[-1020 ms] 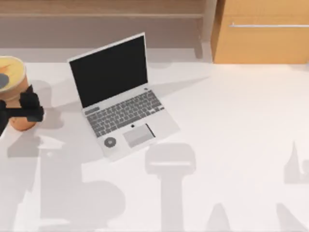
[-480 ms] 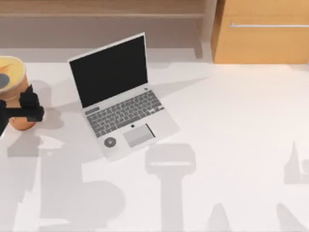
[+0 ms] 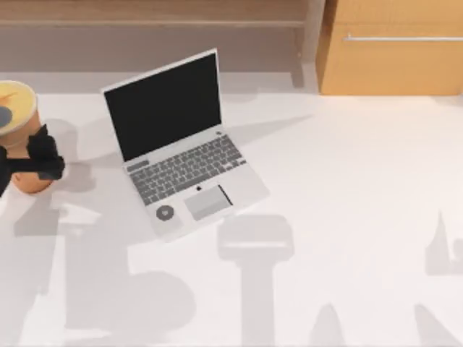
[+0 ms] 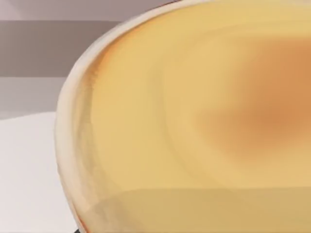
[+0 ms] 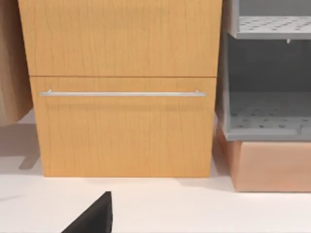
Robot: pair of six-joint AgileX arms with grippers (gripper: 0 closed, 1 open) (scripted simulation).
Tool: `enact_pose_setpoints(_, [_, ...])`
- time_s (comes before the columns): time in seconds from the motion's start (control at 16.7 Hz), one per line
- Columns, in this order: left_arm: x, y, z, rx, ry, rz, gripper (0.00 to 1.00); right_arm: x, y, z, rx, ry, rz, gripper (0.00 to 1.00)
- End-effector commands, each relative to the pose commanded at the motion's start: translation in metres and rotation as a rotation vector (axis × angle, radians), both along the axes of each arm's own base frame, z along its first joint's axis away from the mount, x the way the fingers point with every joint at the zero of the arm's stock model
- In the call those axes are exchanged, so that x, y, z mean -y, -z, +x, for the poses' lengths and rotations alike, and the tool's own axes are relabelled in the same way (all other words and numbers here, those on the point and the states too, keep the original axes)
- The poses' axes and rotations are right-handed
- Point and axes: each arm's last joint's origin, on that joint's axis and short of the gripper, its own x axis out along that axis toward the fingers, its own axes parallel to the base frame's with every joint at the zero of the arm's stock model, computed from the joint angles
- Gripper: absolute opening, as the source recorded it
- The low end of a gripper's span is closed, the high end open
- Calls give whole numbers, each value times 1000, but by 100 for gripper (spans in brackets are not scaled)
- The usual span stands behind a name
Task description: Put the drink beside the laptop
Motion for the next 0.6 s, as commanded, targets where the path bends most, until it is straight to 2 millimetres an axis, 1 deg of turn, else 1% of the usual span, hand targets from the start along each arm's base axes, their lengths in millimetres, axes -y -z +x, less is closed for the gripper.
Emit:
enact_pose_setpoints(0.3, [0, 0, 0, -3, 0, 1, 0, 0, 0, 0, 0, 0, 0, 100])
enact_pose_setpoints(0.48, [9, -19, 13, 81, -26, -10, 0, 0, 0, 0, 0, 0, 0, 100])
enact_pose_setpoints(0.6, [26, -38, 28, 147, -49, -37, 0, 0, 0, 0, 0, 0, 0, 100])
